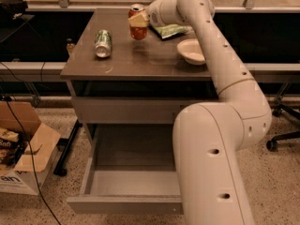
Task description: Place coke can into middle drawer
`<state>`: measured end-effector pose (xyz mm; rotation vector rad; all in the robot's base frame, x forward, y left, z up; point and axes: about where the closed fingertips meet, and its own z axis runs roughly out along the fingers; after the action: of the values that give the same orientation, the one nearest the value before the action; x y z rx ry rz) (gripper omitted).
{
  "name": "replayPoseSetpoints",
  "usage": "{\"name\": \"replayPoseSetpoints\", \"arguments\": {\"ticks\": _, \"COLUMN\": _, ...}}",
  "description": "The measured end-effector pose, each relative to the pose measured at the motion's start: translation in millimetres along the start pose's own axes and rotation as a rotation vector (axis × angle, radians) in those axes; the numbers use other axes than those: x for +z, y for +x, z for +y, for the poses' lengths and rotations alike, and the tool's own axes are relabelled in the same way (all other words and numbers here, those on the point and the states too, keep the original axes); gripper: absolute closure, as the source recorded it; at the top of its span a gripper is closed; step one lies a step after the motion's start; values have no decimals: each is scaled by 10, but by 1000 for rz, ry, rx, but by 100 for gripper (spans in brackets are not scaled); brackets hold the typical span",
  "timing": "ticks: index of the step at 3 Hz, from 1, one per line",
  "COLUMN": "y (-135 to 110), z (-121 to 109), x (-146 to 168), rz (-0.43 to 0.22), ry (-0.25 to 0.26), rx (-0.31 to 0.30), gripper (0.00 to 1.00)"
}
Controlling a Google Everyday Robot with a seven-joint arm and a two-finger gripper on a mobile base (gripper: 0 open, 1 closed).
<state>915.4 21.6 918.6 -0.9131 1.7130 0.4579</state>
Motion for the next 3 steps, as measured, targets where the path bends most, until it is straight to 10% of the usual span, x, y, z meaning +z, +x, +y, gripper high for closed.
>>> {"name": "replayPoseSetpoints", "arguments": {"ticks": 3, "y": -649, "z": 453, "x": -1784, "rz": -100, "ry": 18, "rx": -157, "gripper": 100}}
